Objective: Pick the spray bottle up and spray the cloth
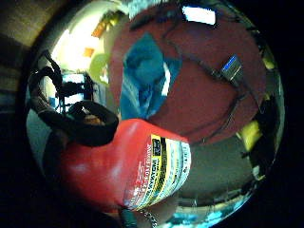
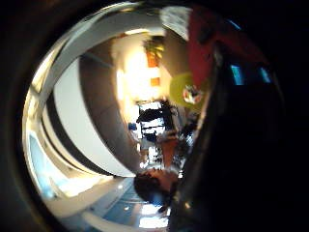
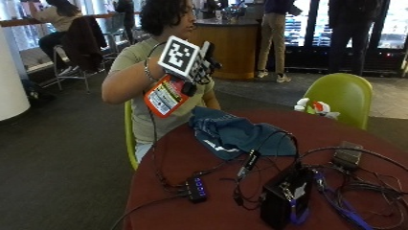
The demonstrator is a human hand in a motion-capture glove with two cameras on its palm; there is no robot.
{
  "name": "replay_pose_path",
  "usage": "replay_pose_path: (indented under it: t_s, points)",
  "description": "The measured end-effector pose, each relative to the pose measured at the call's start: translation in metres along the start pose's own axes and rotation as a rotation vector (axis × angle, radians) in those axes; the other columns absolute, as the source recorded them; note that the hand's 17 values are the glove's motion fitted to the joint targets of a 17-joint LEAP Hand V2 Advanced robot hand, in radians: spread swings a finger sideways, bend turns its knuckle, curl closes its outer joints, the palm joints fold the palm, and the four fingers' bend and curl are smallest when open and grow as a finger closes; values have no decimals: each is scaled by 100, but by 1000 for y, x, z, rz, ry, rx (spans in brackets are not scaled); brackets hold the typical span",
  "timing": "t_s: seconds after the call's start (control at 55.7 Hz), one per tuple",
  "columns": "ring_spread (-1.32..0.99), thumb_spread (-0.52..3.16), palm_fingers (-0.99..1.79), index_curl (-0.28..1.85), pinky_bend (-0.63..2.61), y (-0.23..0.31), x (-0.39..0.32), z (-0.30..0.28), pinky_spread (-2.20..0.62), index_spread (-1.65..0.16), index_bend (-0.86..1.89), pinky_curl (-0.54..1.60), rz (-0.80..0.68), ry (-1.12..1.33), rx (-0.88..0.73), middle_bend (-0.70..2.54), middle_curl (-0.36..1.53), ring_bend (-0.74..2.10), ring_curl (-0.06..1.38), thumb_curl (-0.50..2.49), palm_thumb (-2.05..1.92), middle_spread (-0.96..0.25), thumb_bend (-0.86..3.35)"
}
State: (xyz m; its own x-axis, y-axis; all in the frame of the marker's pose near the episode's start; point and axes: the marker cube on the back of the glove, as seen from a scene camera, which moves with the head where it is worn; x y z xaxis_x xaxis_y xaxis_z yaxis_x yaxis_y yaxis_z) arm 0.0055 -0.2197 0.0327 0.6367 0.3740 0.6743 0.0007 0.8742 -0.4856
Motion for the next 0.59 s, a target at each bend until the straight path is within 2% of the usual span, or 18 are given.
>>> replay_pose_path:
  t_s: [0.179, 0.287, 0.431, 0.592]
  points:
    - [-20, 43, 129, 55, 44, -39, 7, 30, -21, -21, 35, 45, 266, 198, -219, 57, 59, 66, 51, 78, 101, -20, -2]
    - [-21, 43, 129, 56, 44, -59, 13, 56, -20, -22, 35, 45, 396, 230, -353, 56, 59, 65, 51, 79, 101, -20, -2]
    - [-21, 45, 129, 58, 44, -81, 28, 86, -19, -23, 33, 44, 510, 249, -541, 57, 59, 66, 51, 81, 100, -21, -2]
    - [-21, 47, 128, 59, 44, -105, 51, 114, -16, -24, 31, 44, 623, 323, -640, 57, 59, 65, 51, 83, 100, -21, -2]
